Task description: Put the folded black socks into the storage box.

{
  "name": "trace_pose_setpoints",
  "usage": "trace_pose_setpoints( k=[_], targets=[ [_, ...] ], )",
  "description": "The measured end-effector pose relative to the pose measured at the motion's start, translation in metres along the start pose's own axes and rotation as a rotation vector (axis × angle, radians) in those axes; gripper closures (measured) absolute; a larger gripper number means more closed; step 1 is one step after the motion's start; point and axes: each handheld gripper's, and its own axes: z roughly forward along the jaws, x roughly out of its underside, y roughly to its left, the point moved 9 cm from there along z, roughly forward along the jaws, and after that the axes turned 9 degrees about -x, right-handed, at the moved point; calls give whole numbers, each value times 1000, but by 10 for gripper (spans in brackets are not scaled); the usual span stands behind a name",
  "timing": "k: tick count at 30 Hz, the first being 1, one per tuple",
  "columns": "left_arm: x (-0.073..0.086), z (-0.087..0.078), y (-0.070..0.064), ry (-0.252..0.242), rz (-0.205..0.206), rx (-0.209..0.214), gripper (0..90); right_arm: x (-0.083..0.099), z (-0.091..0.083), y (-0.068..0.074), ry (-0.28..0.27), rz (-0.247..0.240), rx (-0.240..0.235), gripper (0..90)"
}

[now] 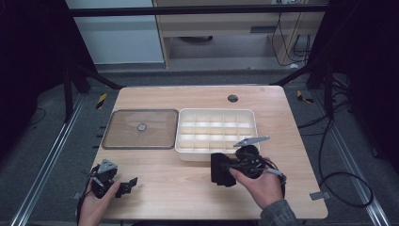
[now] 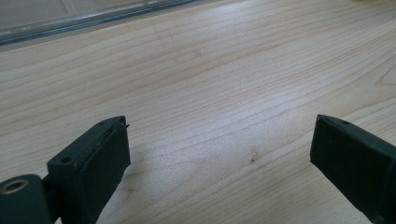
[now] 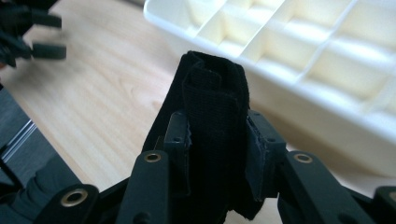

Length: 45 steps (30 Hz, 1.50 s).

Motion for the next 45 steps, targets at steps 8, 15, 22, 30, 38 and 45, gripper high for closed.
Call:
trace_pose_setpoints(
  k=[8,15,22,30,38,45],
  targets=[
    [2,1,4,5,-11,-21,47,-35,-48,-38,-68,-7,133,651],
    [5,4,4,19,-1,-34,51,-49,-62,-64,-87,10,192,649],
    [6,5,6,25,-10,-31,50,-54,-65,-86,-76,18,247,648],
    [8,8,5,33,7,-31,46,-71,-67,-114,-76,29,314,649],
    [9,10,7,14,23,-41,35,-80,-63,-131,-62,36,348,649],
    [8,12,10,-2,32,-51,33,-80,-55,-136,-42,24,368,649]
  ],
)
